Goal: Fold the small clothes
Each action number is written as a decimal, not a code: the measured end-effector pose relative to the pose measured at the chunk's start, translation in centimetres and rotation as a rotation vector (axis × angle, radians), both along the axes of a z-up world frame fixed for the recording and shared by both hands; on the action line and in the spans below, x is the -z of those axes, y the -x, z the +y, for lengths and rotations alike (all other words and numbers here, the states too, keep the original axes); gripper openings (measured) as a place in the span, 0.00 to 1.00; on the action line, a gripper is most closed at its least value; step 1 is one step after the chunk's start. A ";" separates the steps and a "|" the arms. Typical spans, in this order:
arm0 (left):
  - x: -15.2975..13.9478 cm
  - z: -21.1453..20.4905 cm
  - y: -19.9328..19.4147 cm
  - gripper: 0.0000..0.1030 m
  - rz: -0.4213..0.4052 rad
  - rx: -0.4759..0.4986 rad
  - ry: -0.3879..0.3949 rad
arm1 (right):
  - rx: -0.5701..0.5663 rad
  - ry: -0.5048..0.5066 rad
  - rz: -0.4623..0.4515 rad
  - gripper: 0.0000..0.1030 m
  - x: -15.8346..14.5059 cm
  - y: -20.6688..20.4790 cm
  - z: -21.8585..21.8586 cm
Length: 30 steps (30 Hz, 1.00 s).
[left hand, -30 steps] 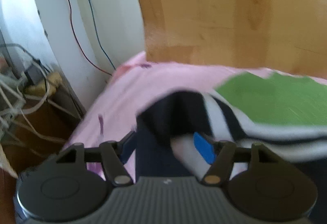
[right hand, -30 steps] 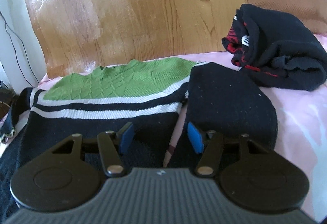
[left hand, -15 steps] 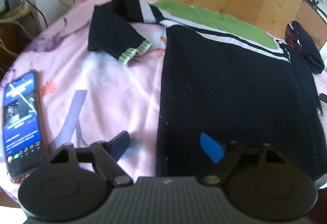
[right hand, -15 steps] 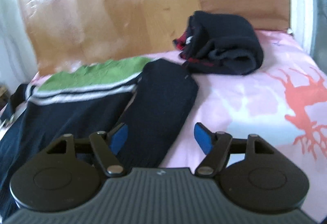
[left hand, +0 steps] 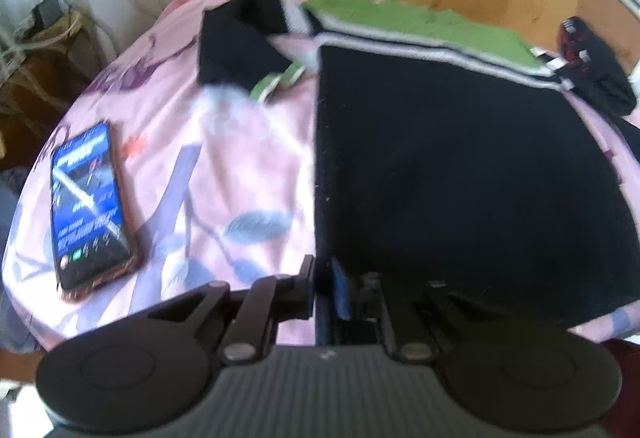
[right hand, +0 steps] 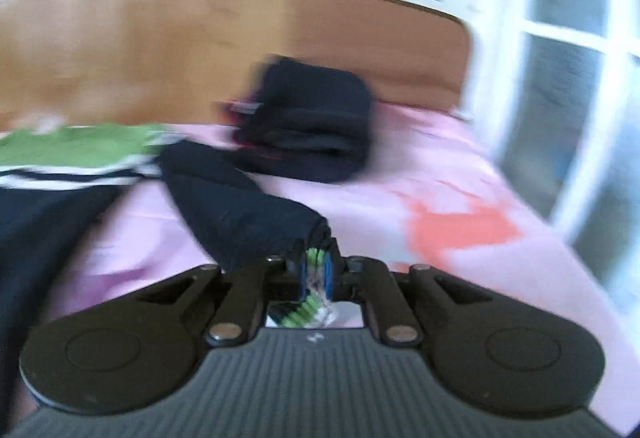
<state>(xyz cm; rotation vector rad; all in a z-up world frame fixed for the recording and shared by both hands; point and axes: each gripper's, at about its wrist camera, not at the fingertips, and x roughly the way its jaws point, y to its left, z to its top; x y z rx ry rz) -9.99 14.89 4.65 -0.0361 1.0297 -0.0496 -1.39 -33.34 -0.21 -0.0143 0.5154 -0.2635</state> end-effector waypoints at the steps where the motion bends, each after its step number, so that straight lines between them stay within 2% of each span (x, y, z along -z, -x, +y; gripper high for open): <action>1: 0.3 0.1 0.0 0.16 0.010 -0.008 0.006 | 0.032 -0.034 0.001 0.19 -0.1 0.1 -1.0; 3: 0.2 0.0 0.2 0.32 -0.006 -0.003 0.027 | -0.015 -0.191 -0.020 0.37 -0.7 1.2 -2.0; 4: 0.0 -0.1 0.3 0.45 -0.018 0.003 0.030 | -0.071 -0.268 -0.027 0.41 -0.9 1.7 -2.1; 5: -0.2 -0.3 0.4 0.50 -0.034 0.010 0.028 | -0.138 -0.342 -0.020 0.45 -0.8 2.2 -1.8; 8: -0.3 -0.7 0.3 0.50 -0.038 0.033 0.035 | -0.356 -0.468 0.074 0.45 0.0 2.9 1.0; 12: 0.9 -1.3 0.1 0.47 -0.006 0.044 0.036 | -0.530 -0.532 0.186 0.45 1.8 3.8 5.2; 13: 0.9 -1.4 0.3 0.37 -0.023 0.048 0.030 | -0.548 -0.531 0.177 0.43 2.3 4.4 6.2; 14: 0.8 -1.6 0.5 0.24 -0.026 0.061 0.036 | -0.556 -0.513 0.171 0.27 2.5 4.8 7.4; 15: 0.5 -1.7 0.7 0.19 -0.032 0.065 0.034 | -0.590 -0.503 0.198 0.09 2.6 5.0 8.4; 16: 0.2 -1.7 1.0 0.08 -0.034 0.071 0.036 | -0.589 -0.501 0.210 0.08 2.5 5.3 8.9; 18: -0.4 -1.5 1.6 0.08 -0.035 0.083 0.057 | -0.574 -0.469 0.206 0.08 1.7 5.2 8.8; 22: -0.9 -1.7 2.9 0.09 -0.028 0.142 0.103 | -0.504 -0.410 0.148 0.07 -1.6 6.1 5.1; 24: 0.0 -2.4 2.9 0.12 -0.003 0.163 0.068 | -0.494 -0.373 0.170 0.07 -1.8 6.1 4.6; 25: 0.4 -2.4 2.8 0.15 0.004 0.161 0.050 | -0.513 -0.352 0.219 0.08 -1.0 5.6 5.3; 27: 0.0 -1.5 2.9 0.25 -0.014 0.146 0.068 | -0.540 -0.306 0.310 0.10 0.6 4.7 6.7; 28: -0.6 -0.9 3.0 0.32 -0.045 0.125 0.057 | -0.538 -0.265 0.333 0.11 0.9 4.3 7.0; 29: -1.4 0.0 3.2 0.42 -0.092 0.098 0.049 | -0.537 -0.246 0.333 0.16 0.6 3.9 7.1; 30: -2.1 0.9 3.3 0.46 -0.133 0.071 0.058 | -0.531 -0.247 0.312 0.21 -0.1 3.6 6.8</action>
